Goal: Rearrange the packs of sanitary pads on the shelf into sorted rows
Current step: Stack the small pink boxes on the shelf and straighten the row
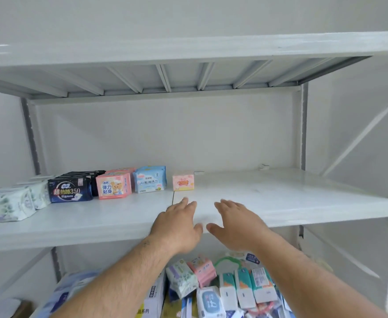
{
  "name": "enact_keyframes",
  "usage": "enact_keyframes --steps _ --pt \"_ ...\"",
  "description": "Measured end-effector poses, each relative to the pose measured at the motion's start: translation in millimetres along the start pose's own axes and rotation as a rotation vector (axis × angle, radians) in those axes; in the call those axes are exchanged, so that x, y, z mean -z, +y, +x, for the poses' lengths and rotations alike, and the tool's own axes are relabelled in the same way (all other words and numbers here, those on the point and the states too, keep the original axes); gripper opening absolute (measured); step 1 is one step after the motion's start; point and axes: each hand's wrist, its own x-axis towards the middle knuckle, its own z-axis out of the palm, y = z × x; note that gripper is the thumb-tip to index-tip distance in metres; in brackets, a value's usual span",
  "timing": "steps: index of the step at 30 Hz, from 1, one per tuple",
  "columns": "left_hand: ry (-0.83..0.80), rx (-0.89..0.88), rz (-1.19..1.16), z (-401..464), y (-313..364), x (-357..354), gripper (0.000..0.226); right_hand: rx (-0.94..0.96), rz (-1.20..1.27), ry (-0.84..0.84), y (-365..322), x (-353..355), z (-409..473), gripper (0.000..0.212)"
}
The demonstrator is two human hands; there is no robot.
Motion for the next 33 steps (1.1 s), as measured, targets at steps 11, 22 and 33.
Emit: enact_keyframes --steps 11,22,33 --pt "-0.075 -0.02 -0.003 -121 -33 -48 0.069 -0.094 -0.029 -0.095 -56 -58 -115 0.071" --pt "-0.248 -0.045 -0.055 -246 -31 -121 0.067 -0.189 -0.04 -0.276 -76 -118 -250 0.07" --pt "-0.416 -0.107 -0.048 -319 48 -191 0.061 -0.28 0.027 -0.471 -9 -183 -378 0.068"
